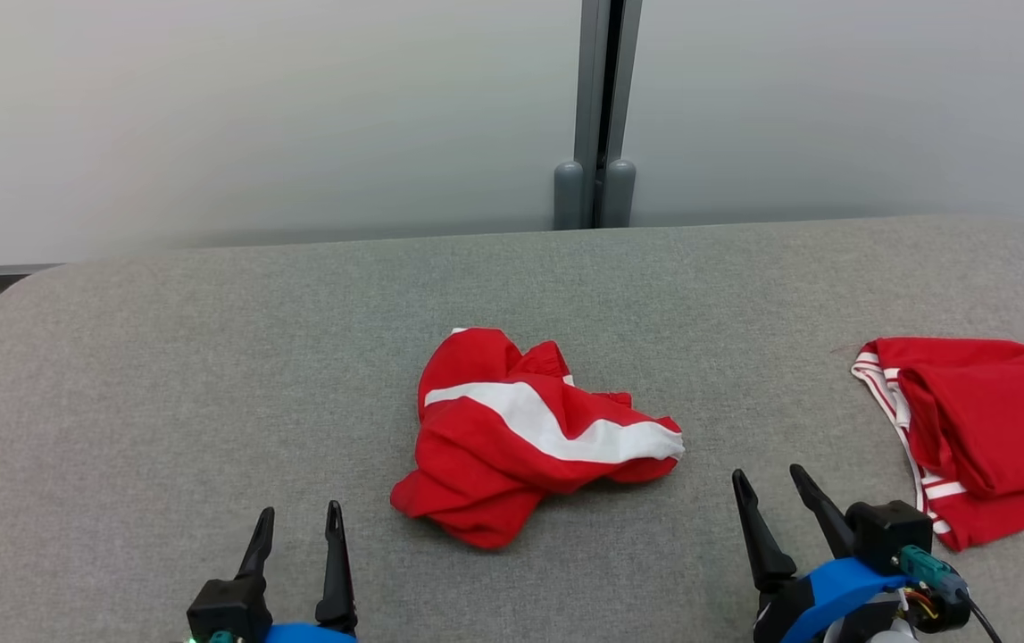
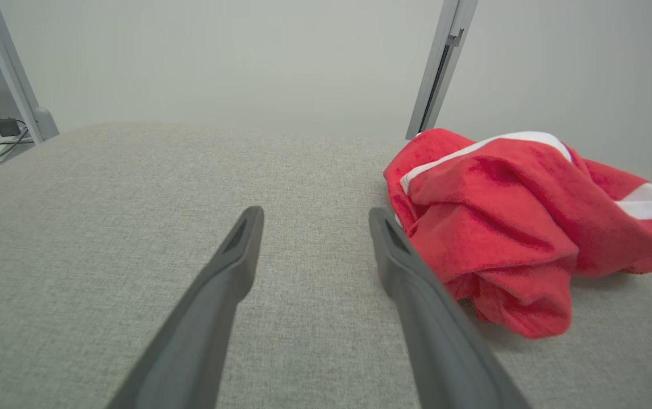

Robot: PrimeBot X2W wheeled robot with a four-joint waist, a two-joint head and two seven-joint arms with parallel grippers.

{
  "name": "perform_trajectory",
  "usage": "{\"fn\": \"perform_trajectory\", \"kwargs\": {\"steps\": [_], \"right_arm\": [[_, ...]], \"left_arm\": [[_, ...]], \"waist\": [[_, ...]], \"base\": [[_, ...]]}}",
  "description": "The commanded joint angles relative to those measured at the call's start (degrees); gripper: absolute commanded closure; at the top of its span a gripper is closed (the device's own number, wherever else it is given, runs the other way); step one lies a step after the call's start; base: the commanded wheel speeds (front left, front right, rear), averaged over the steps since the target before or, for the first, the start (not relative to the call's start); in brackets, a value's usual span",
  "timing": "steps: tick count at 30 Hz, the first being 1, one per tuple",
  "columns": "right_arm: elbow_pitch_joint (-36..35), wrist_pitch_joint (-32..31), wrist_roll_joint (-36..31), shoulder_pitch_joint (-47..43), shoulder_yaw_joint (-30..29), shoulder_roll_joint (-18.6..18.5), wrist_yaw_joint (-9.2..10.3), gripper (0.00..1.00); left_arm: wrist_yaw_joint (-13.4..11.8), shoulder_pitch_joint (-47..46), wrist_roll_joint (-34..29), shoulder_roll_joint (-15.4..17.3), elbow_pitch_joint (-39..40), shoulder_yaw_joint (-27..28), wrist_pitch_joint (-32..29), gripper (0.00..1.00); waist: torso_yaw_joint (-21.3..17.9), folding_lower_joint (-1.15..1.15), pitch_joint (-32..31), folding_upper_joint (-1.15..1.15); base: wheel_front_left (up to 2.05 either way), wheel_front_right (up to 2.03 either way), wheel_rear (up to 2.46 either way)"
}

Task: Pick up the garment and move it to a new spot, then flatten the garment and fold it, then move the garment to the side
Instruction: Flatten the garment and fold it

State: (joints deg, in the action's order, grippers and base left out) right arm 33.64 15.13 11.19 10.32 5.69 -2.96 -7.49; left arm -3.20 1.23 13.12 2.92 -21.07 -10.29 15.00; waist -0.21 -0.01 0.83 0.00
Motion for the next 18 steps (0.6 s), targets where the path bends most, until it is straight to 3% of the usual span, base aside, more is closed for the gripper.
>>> {"fn": "perform_trajectory", "kwargs": {"steps": [1,8,18], "right_arm": [[-0.18,-0.02,0.28,-0.24,0.16,0.02,0.00,0.00],[2.94,-0.02,-4.03,4.62,1.76,-0.49,0.01,0.00],[8.18,-0.02,-7.92,10.37,5.10,-2.03,0.01,0.00]], "left_arm": [[-0.17,-1.04,0.33,-0.02,0.12,-0.22,0.24,0.00],[0.04,-3.72,1.42,-0.02,0.42,-2.33,0.24,0.00],[-0.45,-7.12,3.55,-0.01,0.42,-6.00,0.24,0.00]], "waist": [[-0.10,0.01,0.31,0.00],[0.56,0.01,4.08,0.00],[4.48,0.01,8.94,0.00]], "base": [[0.00,0.00,0.00],[0.00,0.00,0.00],[0.00,0.00,0.00]]}}
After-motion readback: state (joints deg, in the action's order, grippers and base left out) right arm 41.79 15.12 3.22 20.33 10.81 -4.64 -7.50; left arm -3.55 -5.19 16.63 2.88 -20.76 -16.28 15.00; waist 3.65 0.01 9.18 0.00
